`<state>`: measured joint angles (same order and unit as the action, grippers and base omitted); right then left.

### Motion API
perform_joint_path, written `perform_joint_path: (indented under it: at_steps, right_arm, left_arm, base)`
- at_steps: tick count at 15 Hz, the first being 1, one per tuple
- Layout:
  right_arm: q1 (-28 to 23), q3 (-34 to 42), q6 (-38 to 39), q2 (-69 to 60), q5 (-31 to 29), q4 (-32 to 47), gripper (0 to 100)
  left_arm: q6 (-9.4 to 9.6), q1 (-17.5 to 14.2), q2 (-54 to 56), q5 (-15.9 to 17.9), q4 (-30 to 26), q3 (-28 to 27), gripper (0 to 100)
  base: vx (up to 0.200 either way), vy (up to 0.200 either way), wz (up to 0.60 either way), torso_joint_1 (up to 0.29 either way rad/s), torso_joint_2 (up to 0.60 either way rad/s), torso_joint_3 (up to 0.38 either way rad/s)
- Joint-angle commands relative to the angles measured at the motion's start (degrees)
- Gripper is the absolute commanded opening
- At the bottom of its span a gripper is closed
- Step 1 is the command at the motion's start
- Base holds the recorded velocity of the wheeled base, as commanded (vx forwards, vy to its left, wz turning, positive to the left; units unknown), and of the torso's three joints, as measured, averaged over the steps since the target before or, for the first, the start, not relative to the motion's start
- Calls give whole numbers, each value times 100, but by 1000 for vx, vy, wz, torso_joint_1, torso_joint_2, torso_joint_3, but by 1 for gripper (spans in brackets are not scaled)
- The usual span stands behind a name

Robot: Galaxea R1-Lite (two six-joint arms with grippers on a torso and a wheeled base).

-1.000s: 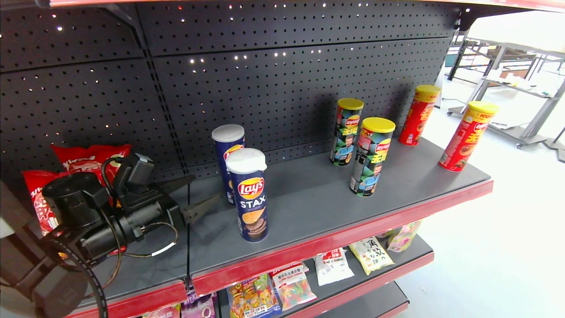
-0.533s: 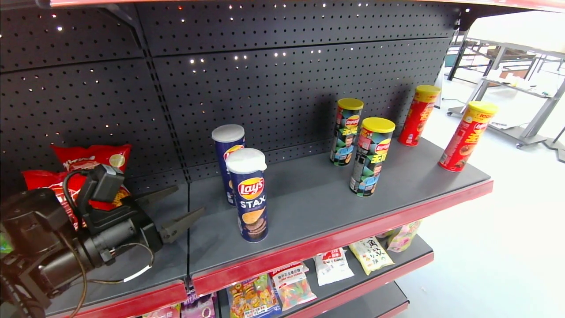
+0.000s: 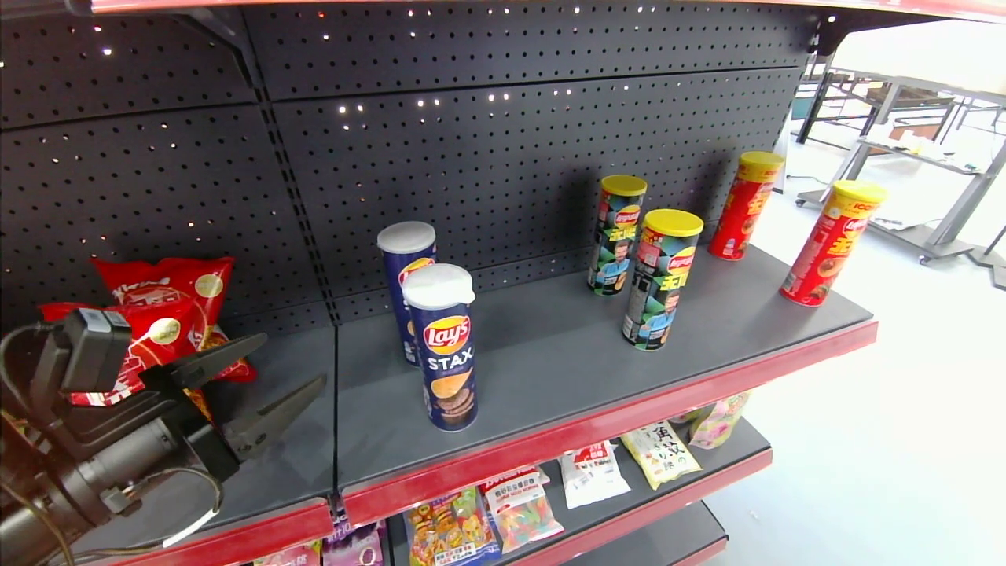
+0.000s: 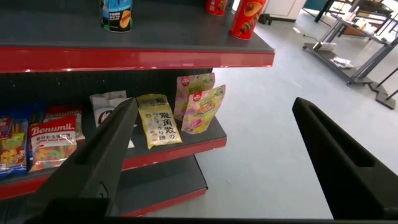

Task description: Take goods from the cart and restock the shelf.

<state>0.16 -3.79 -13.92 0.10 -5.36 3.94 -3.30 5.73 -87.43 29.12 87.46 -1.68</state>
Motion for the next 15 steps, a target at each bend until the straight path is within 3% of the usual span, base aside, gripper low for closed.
perform_joint_path:
  at_steps: [1, 3, 4, 5, 8, 9, 11, 13, 14, 15]
  right_arm:
    - [2, 1, 21, 8, -9, 2, 100]
    - [2, 1, 12, 34, -44, 2, 100]
    - [11, -8, -40, 52, -35, 11, 100]
    - [2, -16, -120, 61, -52, 19, 100]
    - [-95, -632, -322, 772, -316, -7, 100]
    - [-16, -1326, 3, 1862, -316, -148, 100]
    - [195, -1467, -40, 2231, -88, -350, 100]
    - [142, -1440, -374, 2126, -281, -323, 100]
    - [125, -1458, -383, 2144, -307, -323, 100]
    - [169, -1651, -392, 2451, -290, -376, 100]
  left_arm:
    - [-12, 7, 508, -161, 0, 133, 100]
    - [-12, 7, 727, -513, -106, 159, 100]
    - [-4, 25, 1000, -1093, -247, 159, 100]
    - [-4, 33, 1246, -1418, -405, 159, 100]
    - [-4, 25, 2099, -1743, -1284, 159, 100]
    - [23, 25, 2969, -1752, -2338, 159, 100]
    - [357, 25, 4085, -1761, -3859, 89, 100]
    - [409, 33, 5474, -1708, -5995, -394, 100]
    - [409, 25, 5658, -1708, -6408, -552, 100]
    - [383, 25, 6115, -1761, -7497, -1027, 100]
  base:
    - [0, 0, 0, 0, 0, 0]
    - [0, 0, 0, 0, 0, 0]
    - [0, 0, 0, 0, 0, 0]
    - [0, 0, 0, 0, 0, 0]
    - [0, 0, 0, 0, 0, 0]
    - [0, 0, 0, 0, 0, 0]
    - [0, 0, 0, 0, 0, 0]
    - [0, 0, 0, 0, 0, 0]
    - [0, 0, 0, 0, 0, 0]
    - [0, 0, 0, 0, 0, 0]
